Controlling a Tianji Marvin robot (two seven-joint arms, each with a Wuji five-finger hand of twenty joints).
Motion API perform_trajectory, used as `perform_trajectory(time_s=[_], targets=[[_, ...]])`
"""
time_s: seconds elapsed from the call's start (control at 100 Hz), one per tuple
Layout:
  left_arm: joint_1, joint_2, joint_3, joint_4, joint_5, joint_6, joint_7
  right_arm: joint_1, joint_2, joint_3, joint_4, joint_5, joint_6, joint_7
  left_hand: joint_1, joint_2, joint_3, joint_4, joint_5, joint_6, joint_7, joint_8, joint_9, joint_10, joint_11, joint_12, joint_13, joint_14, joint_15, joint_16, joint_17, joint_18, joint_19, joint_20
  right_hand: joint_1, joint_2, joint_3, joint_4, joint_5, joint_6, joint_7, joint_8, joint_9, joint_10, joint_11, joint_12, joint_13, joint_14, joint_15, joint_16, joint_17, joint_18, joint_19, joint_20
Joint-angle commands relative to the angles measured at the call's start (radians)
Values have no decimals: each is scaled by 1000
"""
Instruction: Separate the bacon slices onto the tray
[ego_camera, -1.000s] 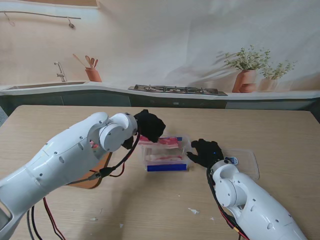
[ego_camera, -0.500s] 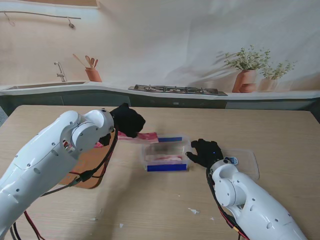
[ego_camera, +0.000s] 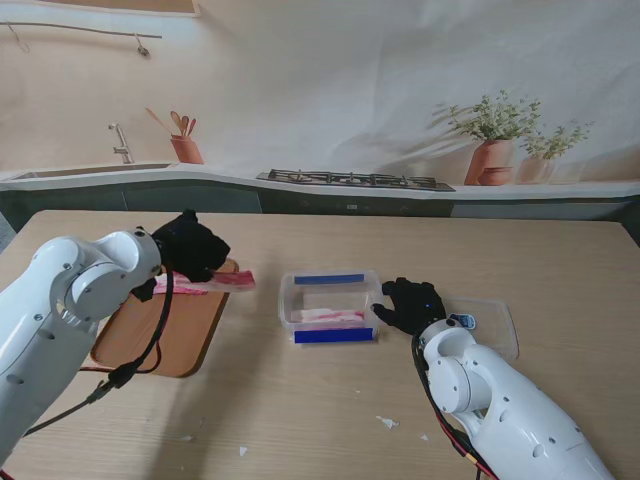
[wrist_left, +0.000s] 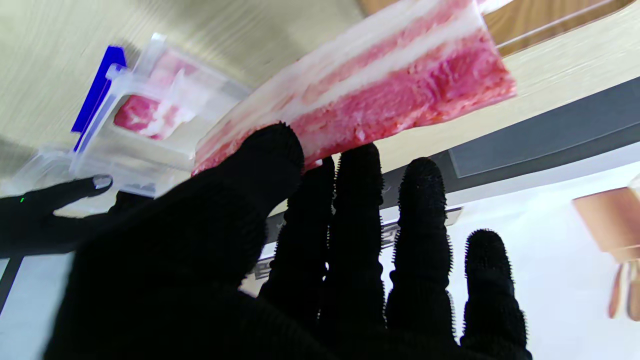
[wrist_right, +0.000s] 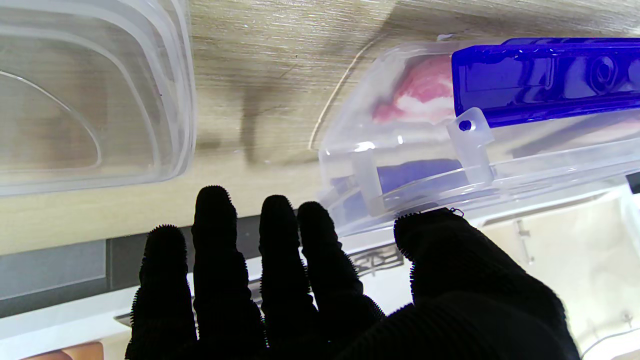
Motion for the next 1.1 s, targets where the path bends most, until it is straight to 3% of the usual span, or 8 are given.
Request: perform_trajectory(time_s=[0.0, 0.22, 0.43, 0.69, 1.09], targets=[[24, 21, -21, 0, 10, -2, -21, -15, -8, -11, 11, -2, 4, 25, 9, -9, 68, 61, 27, -70, 90, 35, 18, -29, -11, 21, 21, -6, 0, 12, -19, 33, -27, 6, 33, 1, 13, 46, -5, -113, 5, -4, -13, 0, -9, -3, 10, 20, 17, 9, 4, 25, 14, 20], [72, 31, -104, 34, 34, -22, -53, -15, -7, -13, 10, -5, 5, 27, 14, -6, 62, 61, 23, -75, 85, 37, 13, -34, -18, 25, 13, -13, -7, 11, -25, 32, -47, -3, 33, 1, 12, 46, -6, -111, 5, -4, -13, -2, -8, -3, 11, 19, 17, 9, 5, 26, 14, 20], [54, 40, -107, 131, 48, -11, -76, -12, -7, -18, 11, -8, 9, 29, 18, -3, 54, 63, 19, -83, 82, 42, 8, -41, -27, 34, 4, -22, -16, 10, -30, 29, -63, -8, 33, 1, 12, 46, -6, -112, 5, -4, -14, -3, -8, -3, 11, 21, 17, 9, 5, 27, 15, 20], [-44, 45, -10, 292, -1, 21, -71, -7, -6, -26, 14, -10, 14, 35, 27, 3, 40, 64, 12, -89, 80, 47, -1, -51, -43, 50, -17, -35, -24, 11, -42, 23, -87, -9, 33, 2, 11, 46, -7, -111, 6, -3, -13, -2, -8, -3, 12, 19, 18, 9, 6, 26, 15, 20], [-199, 52, 165, 461, 12, -1, -25, -6, -6, -28, 16, -11, 22, 37, 19, 3, 39, 68, 6, -114, 83, 47, -2, -70, -58, 61, -22, -55, -32, 7, -40, 21, -99, -4, 32, 2, 11, 47, -8, -111, 6, -4, -14, -1, -8, -3, 12, 22, 18, 10, 6, 26, 15, 20]])
